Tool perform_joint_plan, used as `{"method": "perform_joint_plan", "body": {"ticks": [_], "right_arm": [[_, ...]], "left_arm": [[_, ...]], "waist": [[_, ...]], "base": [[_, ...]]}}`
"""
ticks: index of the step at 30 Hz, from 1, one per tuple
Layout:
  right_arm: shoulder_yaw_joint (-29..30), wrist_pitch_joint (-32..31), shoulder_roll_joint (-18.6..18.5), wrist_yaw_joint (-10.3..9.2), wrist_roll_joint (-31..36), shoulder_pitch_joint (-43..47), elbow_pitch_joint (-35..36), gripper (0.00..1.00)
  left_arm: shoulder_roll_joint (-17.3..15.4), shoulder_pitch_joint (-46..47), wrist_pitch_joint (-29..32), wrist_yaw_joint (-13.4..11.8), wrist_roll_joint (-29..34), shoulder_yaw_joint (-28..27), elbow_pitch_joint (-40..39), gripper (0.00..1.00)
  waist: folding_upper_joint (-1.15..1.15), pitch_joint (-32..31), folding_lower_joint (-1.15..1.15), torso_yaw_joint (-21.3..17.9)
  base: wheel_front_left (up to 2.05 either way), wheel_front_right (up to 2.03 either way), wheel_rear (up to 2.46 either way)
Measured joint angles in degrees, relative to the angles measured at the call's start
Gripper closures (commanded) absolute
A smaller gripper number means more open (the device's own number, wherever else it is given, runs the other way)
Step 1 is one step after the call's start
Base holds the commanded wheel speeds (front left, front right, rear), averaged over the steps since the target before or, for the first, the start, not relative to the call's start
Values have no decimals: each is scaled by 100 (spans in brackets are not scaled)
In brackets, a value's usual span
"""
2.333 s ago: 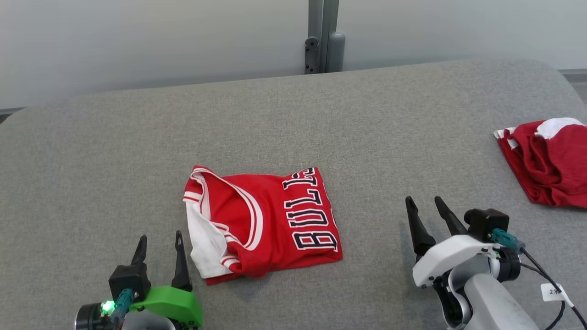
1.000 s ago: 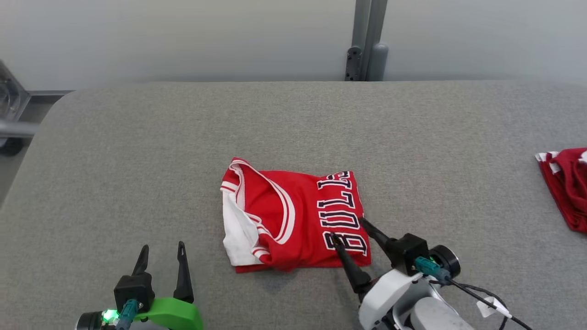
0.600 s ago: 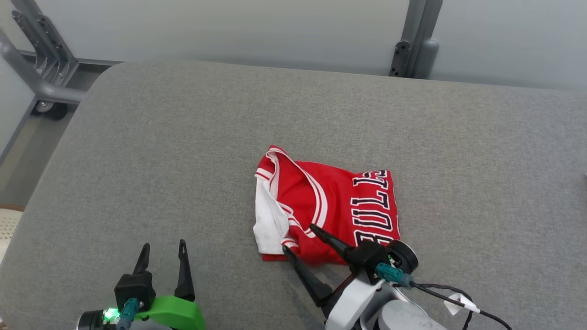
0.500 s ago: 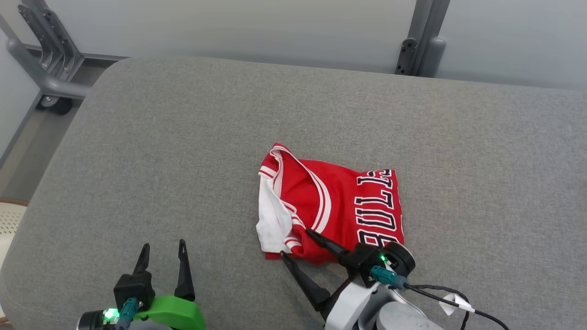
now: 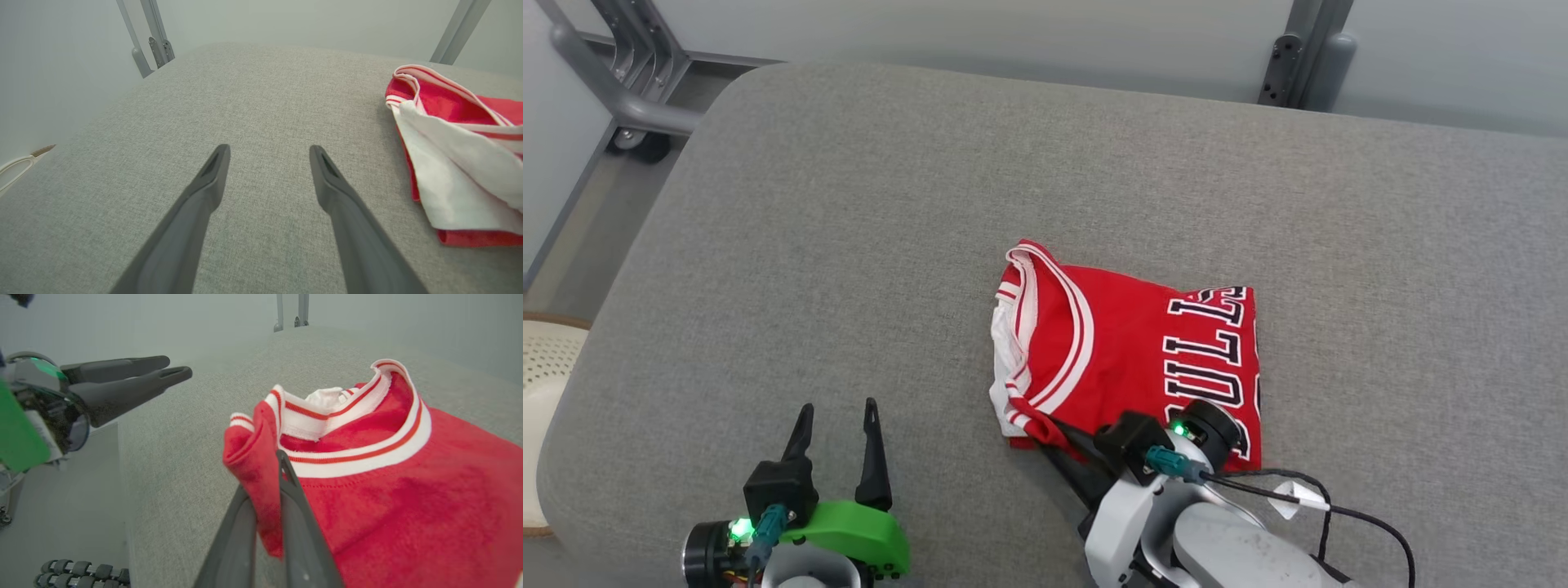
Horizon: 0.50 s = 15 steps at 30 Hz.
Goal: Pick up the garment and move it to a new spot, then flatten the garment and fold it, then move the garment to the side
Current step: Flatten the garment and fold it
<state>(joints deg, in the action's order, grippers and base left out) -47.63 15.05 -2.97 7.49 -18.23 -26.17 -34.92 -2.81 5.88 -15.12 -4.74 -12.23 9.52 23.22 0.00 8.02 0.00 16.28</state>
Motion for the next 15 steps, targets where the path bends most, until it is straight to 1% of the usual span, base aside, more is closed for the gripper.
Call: {"method": "perform_joint_plan", "body": {"ticks": [4, 5, 6, 7, 12, 15], "right_arm": [[-348, 0, 4, 0, -240, -276, -186, 100], [-447, 0, 5, 0, -286, -330, -253, 88], [-535, 0, 8, 0, -283, -381, -355, 54], [-657, 0, 8, 0, -285, -426, -468, 0], [-767, 0, 12, 1, -480, -513, -517, 0], [-500, 0, 23, 1, -422, -517, -436, 0]], "left_arm": [[0, 83, 0, -21, -114, 181, 25, 0], [0, 94, 0, -33, -135, 221, 41, 0], [0, 101, 0, -34, -136, 255, 48, 0], [-1, 110, 0, -40, -155, 293, 62, 0], [-2, 165, -1, -109, -185, 338, 71, 0], [-2, 204, 0, -109, -168, 299, 57, 0]], "waist": [[0, 76, 0, 151], [0, 95, 0, 195], [0, 110, 0, 230], [0, 130, 0, 269], [0, 231, 0, 337], [0, 259, 0, 240]], "base": [[0, 0, 0], [0, 0, 0], [0, 0, 0], [0, 0, 0], [0, 0, 0], [0, 0, 0]]}}
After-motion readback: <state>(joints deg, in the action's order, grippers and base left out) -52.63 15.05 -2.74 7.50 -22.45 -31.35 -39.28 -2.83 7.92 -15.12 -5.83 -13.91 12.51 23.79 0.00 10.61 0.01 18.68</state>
